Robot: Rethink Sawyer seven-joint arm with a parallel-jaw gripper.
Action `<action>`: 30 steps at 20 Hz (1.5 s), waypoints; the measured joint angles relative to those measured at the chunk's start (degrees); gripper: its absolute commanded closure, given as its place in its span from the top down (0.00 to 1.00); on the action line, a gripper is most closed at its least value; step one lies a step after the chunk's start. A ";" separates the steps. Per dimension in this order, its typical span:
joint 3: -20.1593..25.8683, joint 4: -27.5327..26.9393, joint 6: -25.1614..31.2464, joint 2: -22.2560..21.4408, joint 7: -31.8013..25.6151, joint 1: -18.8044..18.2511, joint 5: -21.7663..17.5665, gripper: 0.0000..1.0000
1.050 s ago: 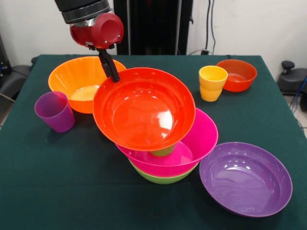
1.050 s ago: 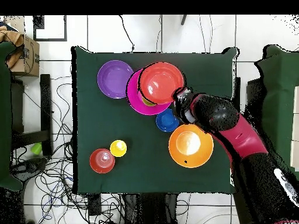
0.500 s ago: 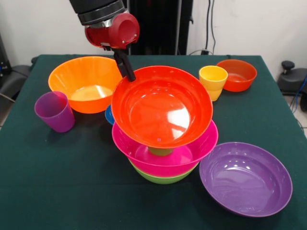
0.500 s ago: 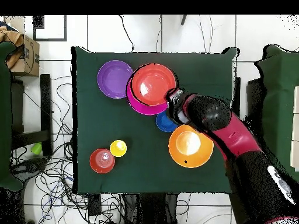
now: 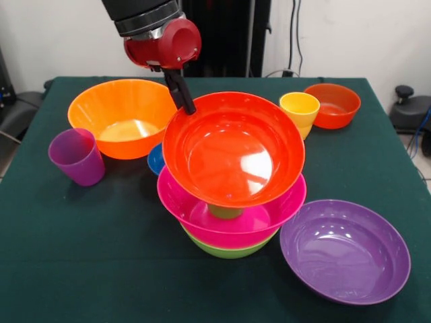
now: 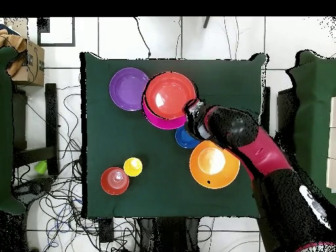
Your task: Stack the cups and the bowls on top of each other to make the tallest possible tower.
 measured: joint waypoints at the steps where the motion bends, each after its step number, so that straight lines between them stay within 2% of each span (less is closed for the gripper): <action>1: 0.11 0.00 0.00 0.12 0.00 -0.09 0.00 0.00; 20: 2.01 0.26 -2.00 0.25 0.00 -0.77 0.00 0.00; 30: 3.12 2.32 -2.09 -0.27 0.00 -3.82 0.01 0.00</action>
